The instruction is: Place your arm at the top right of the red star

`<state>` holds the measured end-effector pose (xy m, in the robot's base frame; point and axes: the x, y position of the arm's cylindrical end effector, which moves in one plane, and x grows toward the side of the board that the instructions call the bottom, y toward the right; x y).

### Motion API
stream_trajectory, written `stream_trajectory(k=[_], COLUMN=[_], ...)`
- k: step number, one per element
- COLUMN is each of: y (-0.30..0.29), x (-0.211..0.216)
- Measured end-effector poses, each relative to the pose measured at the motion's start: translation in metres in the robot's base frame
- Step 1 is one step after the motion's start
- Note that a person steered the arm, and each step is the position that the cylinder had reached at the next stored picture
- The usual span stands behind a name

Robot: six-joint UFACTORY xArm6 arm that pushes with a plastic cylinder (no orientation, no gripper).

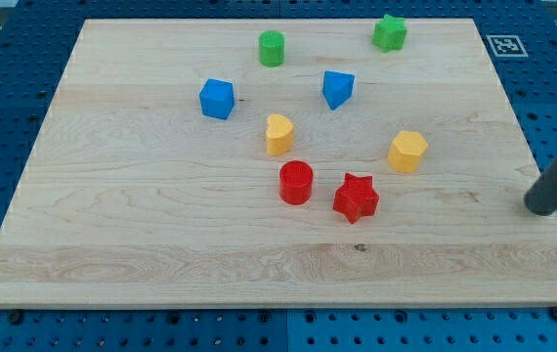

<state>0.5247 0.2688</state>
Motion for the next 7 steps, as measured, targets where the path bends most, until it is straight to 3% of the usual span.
stream_trajectory(k=[7], y=[-0.054], x=[0.000])
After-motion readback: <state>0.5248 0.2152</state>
